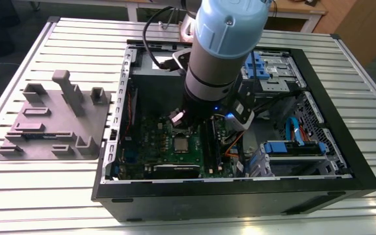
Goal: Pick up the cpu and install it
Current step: 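Close the cpu cover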
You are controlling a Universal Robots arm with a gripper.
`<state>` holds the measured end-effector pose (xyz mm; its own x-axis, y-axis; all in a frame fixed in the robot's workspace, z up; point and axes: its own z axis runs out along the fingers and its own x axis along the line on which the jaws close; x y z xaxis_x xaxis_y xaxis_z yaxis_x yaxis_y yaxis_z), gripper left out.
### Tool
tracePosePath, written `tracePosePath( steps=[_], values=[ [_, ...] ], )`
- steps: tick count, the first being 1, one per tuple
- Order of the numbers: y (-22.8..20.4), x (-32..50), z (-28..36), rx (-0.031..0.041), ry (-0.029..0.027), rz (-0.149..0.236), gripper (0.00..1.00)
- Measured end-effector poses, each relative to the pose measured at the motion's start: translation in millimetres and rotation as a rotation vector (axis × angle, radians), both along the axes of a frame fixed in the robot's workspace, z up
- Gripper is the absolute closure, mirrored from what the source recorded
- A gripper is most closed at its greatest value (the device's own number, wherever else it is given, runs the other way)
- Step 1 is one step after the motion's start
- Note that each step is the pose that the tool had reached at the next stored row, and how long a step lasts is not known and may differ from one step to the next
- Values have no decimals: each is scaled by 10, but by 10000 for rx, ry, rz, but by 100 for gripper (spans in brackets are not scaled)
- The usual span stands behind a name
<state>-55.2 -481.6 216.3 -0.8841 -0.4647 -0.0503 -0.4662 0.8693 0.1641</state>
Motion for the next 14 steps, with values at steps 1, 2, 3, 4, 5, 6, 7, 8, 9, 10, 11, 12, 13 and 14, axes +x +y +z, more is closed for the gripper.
tracePosePath(
  steps=[1,2,3,4,5,6,7,8,9,10,11,12,13,14],
  values=[
    [6,3,-1,18,0,14,90],
    [12,7,-2,40,0,27,90],
    [15,13,-2,65,0,37,90],
    [19,18,-4,114,0,43,90],
    [23,24,-5,177,0,48,90],
    [29,31,-7,232,-1,59,90],
    [34,35,-10,259,-1,89,90],
    [34,35,-13,262,1,201,90],
    [33,36,-15,260,3,375,90],
    [34,36,-18,260,6,553,90],
    [34,36,-21,259,8,734,90],
    [34,36,-23,259,11,912,90],
    [34,37,-24,258,13,1061,90],
    [33,42,-24,258,14,1144,90]
  ],
)
